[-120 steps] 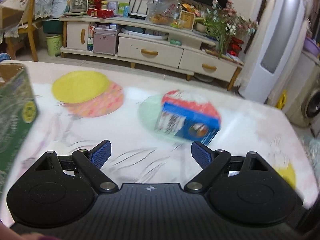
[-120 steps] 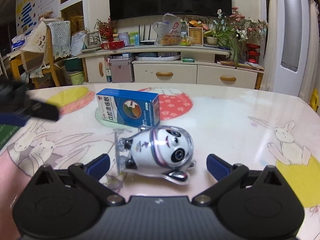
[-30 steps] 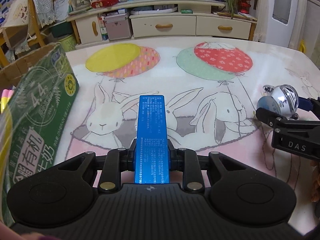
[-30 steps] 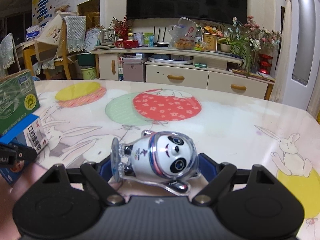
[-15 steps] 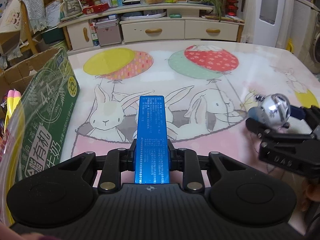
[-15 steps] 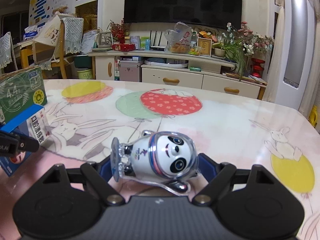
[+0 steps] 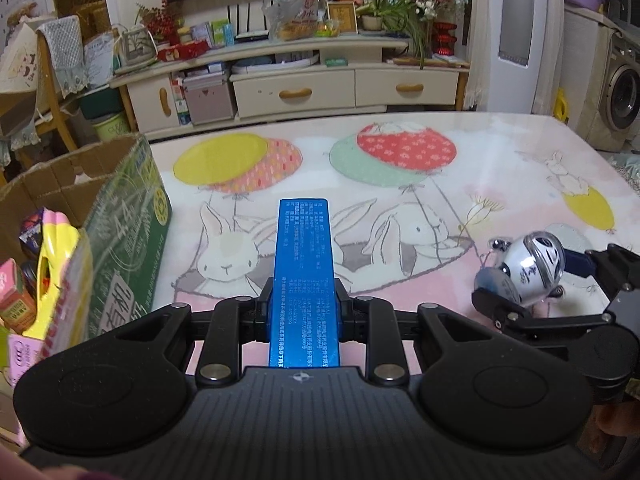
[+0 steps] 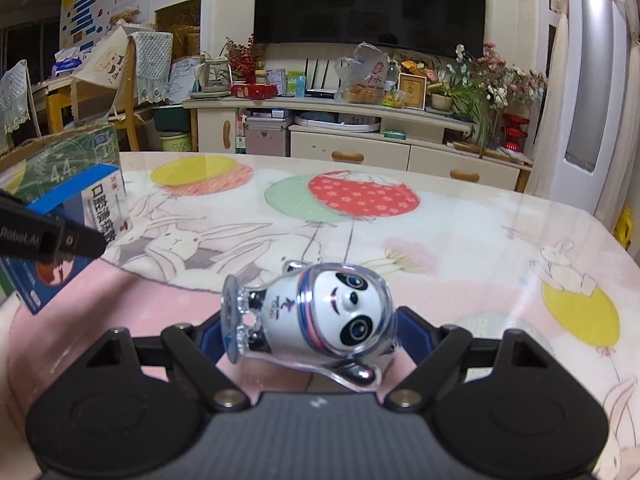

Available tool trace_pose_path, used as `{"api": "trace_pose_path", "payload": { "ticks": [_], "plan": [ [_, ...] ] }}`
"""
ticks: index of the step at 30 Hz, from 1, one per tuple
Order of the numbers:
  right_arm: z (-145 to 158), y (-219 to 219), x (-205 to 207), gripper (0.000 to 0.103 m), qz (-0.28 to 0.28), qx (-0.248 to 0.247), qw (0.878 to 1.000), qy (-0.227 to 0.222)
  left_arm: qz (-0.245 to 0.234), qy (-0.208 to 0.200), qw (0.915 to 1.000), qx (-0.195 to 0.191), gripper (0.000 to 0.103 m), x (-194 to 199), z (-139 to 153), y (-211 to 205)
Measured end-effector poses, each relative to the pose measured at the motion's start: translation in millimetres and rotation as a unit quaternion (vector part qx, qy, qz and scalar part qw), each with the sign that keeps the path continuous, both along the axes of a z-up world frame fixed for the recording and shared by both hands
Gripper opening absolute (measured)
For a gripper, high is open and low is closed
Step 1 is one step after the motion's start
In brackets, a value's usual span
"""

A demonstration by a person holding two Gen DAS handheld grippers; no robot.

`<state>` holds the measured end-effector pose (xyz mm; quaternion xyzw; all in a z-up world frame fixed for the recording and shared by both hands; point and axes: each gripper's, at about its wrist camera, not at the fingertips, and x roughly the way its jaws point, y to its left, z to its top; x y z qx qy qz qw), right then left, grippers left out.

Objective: Organize rigid objects
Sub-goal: 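Carry the panda toy and blue box into the cardboard box and release both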

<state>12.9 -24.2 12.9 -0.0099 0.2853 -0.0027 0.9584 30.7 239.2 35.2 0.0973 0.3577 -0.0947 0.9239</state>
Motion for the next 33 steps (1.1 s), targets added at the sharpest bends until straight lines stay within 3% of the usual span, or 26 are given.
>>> {"api": "trace_pose_path", "payload": {
  "ticks": [14, 33],
  "plan": [
    [24, 13, -18, 0.084, -0.016, -0.019, 1.0, 0.002, -0.014, -0.035, 0.9985, -0.039, 0.03, -7, 29, 14],
    [72, 56, -16, 0.084, 0.03, -0.018, 0.998, -0.044, 0.02, -0.095, 0.992, -0.081, 0.03, -11, 63, 49]
  ]
}}
